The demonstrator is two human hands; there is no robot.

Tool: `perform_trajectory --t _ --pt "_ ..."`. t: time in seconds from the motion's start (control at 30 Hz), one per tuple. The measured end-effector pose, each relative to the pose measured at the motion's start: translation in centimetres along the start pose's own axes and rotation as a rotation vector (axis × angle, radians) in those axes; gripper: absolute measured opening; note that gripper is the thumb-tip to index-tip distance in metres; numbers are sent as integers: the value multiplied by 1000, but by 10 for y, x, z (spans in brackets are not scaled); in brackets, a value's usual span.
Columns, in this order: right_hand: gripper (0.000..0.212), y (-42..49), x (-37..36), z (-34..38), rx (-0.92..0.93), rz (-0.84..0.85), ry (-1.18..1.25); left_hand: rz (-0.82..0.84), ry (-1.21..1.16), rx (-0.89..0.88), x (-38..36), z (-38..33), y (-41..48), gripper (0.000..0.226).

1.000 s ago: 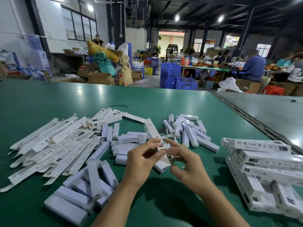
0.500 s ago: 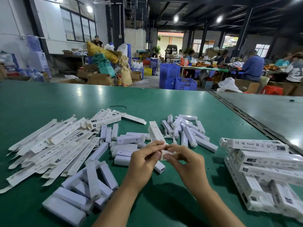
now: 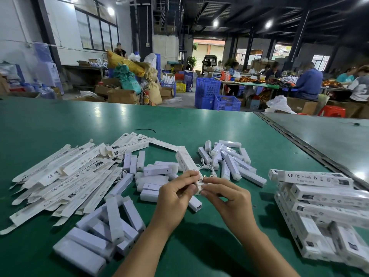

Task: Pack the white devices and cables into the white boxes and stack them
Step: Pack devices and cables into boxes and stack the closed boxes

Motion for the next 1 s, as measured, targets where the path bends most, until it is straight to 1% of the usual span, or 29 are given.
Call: perform_trajectory --t 0.13,0.27,0.37,0.53,0.7,0.83,0.87,0.93,1.0 --pt "10 1 1 1 -48 3 51 34 -17 -5 0 -2 -2 27" --pt "24 -1 2 -2 -224 24 150 48 -4 2 1 -1 -2 27" --pt "41 -1 0 -3 -264 36 186 46 11 2 1 0 -1 31" --pt "32 -1 -1 -3 -279 24 193 41 44 13 1 -1 0 22" --pt "27 -1 -2 -2 -281 -17 180 44 19 12 -2 -5 -2 14" --pt "27 -3 0 -5 -312 -15 249 10 -94 50 -2 -6 -2 16" --pt "34 -3 0 -7 -323 -12 243 -6 -134 61 -1 -7 -1 15" --pt "54 -3 0 -10 -361 2 158 -19 -238 99 1 -9 2 11" --pt "65 -2 0 -16 -400 34 23 -13 -441 151 5 -10 5 11"
Point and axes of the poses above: each hand's wrist, its own y-axis towards the middle knuckle, its own x-axis out of the back of the hand, z = x × y, the point moved 3 cm from there along y, towards the middle knuckle, and after that the axes turned 1 degree about y, right-handed, at the moved point
